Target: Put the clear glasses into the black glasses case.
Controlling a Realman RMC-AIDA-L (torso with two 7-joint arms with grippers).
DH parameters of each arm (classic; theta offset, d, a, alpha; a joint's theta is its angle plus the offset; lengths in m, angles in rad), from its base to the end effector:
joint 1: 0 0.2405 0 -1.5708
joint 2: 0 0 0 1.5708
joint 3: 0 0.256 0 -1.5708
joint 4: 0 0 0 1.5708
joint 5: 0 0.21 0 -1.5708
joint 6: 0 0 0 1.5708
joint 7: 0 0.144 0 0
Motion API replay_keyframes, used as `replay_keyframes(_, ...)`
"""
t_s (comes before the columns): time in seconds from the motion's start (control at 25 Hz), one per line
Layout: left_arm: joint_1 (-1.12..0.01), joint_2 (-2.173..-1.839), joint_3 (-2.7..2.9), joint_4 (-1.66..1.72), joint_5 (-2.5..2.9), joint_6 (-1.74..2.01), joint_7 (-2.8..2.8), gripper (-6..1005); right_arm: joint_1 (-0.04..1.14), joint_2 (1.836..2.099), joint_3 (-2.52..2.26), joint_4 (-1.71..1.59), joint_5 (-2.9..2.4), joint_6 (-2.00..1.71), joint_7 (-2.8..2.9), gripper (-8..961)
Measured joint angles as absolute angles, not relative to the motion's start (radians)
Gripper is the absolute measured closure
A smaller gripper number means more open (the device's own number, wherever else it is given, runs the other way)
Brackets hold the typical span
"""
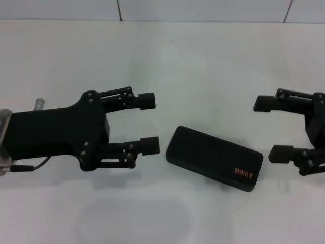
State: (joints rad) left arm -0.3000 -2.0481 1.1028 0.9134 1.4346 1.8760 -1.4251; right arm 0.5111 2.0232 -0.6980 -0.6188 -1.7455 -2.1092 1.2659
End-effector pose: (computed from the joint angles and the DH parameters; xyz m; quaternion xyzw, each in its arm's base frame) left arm -0.2103 0.2632 0.0325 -0.9124 -0.0902 -0.3992 0.0003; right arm 0.2208 0.2761 0.0467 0.9016 -0.0590 -0.4276 0.0282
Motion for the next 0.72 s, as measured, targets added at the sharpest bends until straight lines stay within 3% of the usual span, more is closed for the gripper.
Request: replay_keyframes(0.72,-0.272,-2.026,1.099,0.887,1.487,1.923,-1.429,206,0.556,2.028,-0.772,-0.557,-1.722,-2.058,1.262,86)
